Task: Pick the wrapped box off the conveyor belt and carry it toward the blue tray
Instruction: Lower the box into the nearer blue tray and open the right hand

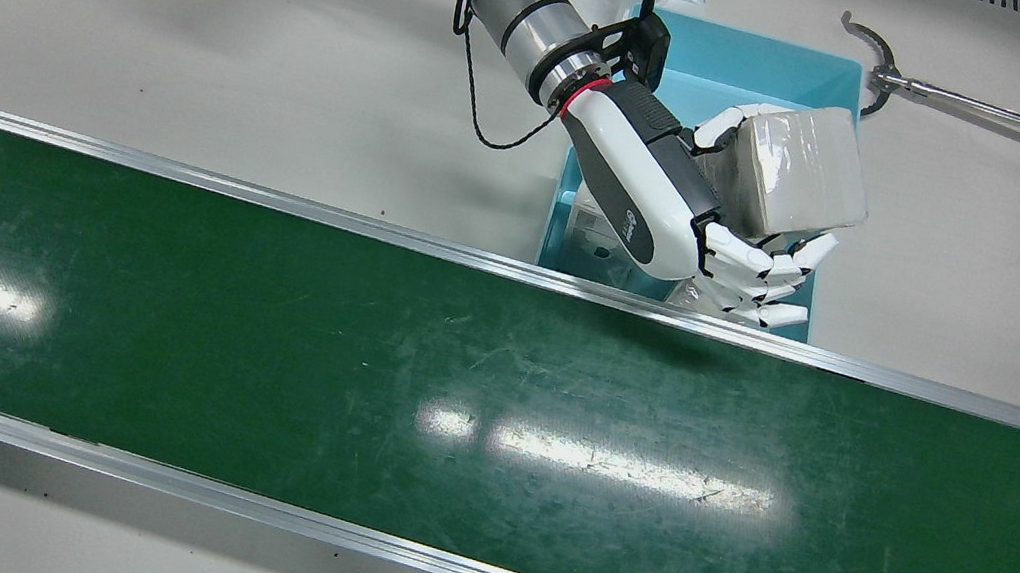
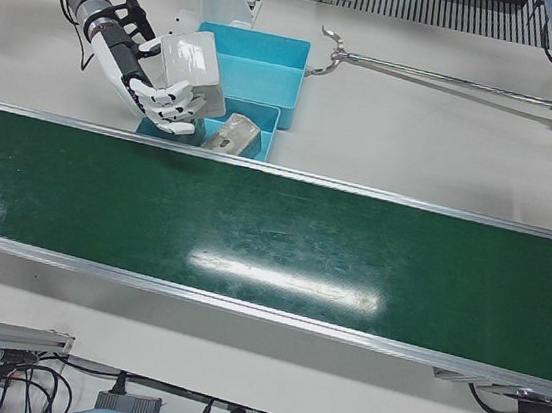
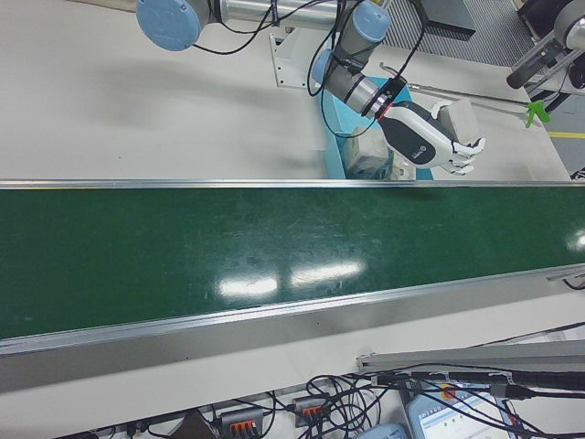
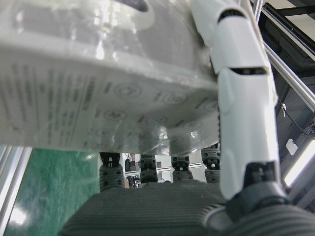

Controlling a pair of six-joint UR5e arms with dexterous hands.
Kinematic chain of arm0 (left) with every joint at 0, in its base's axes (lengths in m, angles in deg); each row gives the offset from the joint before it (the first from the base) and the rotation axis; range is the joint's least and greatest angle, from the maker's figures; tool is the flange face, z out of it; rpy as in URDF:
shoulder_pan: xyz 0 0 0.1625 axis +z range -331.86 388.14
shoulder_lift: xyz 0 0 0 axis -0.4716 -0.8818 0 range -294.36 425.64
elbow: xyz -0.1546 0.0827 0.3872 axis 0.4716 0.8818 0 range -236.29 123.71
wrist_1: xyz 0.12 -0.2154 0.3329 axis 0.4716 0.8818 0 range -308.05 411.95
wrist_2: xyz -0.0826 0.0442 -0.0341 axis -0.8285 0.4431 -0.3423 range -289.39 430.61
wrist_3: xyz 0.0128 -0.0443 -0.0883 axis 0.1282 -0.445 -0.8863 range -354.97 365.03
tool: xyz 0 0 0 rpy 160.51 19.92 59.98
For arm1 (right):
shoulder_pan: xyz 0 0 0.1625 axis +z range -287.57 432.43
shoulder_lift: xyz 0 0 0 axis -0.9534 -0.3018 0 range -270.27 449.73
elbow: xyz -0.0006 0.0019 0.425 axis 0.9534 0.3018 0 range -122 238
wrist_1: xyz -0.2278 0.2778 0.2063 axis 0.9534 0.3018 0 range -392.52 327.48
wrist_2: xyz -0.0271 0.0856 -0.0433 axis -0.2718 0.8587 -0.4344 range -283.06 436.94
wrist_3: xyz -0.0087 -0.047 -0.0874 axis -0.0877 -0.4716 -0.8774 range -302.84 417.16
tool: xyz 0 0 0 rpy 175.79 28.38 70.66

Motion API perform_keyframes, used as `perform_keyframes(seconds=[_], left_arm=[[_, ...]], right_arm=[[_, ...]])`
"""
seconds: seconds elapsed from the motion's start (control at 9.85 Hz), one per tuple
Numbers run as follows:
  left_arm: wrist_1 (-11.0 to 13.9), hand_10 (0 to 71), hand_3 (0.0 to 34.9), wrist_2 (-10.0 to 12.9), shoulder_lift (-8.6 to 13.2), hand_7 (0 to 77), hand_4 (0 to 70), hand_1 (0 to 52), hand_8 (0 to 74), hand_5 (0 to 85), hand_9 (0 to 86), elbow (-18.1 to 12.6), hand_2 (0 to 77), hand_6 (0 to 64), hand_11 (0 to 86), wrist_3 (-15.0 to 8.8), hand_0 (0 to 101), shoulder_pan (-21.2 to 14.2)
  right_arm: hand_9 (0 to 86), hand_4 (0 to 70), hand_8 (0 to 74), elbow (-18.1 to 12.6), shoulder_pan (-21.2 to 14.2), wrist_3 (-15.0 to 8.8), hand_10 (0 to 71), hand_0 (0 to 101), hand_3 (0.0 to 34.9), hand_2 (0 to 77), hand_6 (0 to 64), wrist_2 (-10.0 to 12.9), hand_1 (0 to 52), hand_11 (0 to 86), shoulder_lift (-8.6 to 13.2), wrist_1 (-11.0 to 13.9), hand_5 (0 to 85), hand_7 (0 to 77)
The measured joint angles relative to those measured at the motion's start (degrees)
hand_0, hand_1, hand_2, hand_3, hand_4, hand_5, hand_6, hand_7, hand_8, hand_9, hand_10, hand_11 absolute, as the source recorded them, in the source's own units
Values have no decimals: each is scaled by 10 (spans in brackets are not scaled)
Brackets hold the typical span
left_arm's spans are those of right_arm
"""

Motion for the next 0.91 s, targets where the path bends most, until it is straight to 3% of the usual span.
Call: perform_keyframes(seconds=[0.1, 0.2, 0.3, 0.41, 0.51, 0.61, 0.81, 0.91], left_arm=[[0, 5, 0, 0, 0, 0, 0, 0, 0, 11, 0, 0, 5, 5, 0, 0, 0, 0], [0, 5, 0, 0, 0, 5, 0, 0, 0, 11, 0, 0, 5, 0, 0, 0, 0, 0], [0, 0, 0, 0, 0, 0, 0, 0, 0, 11, 0, 0, 5, 5, 0, 0, 0, 0], [0, 0, 0, 0, 0, 0, 0, 0, 0, 11, 0, 0, 5, 5, 0, 0, 0, 0], [0, 5, 0, 0, 0, 0, 0, 0, 0, 11, 0, 0, 5, 0, 0, 0, 0, 0], [0, 5, 0, 0, 0, 0, 0, 0, 0, 11, 0, 0, 5, 0, 0, 0, 0, 0], [0, 5, 0, 0, 0, 0, 0, 0, 0, 11, 0, 0, 5, 0, 0, 0, 0, 0], [0, 5, 0, 0, 0, 5, 0, 0, 0, 11, 0, 0, 5, 0, 0, 0, 0, 0]], right_arm=[[273, 213, 11, -9, 0, 0, 491, 552, 146, 327, 65, 0, 5, 316, -4, 0, 344, 480], [273, 213, 11, -19, 0, -1, 491, 552, 146, 327, 65, 0, 5, 316, -10, 1, 344, 480], [16, 196, 0, -28, 0, -1, 327, 518, 206, 224, 76, -1, 196, 164, -17, 2, 360, 207], [16, 196, 0, -40, 0, -1, 327, 518, 206, 224, 76, -1, 196, 164, -26, 2, 360, 207], [49, 185, 0, -55, 0, -1, 76, 520, 273, 202, 76, -1, 196, 22, -36, 3, 365, 273], [49, 196, 0, -74, 3, -1, 0, 521, 279, 207, 71, -1, 180, 11, -49, 4, 365, 267], [49, 196, 0, -121, 30, 0, 0, 521, 282, 218, 71, -7, 180, 11, -81, 7, 365, 267], [49, 196, 0, -142, 59, 1, 0, 521, 282, 218, 71, -20, 180, 11, -98, 13, 365, 267]])
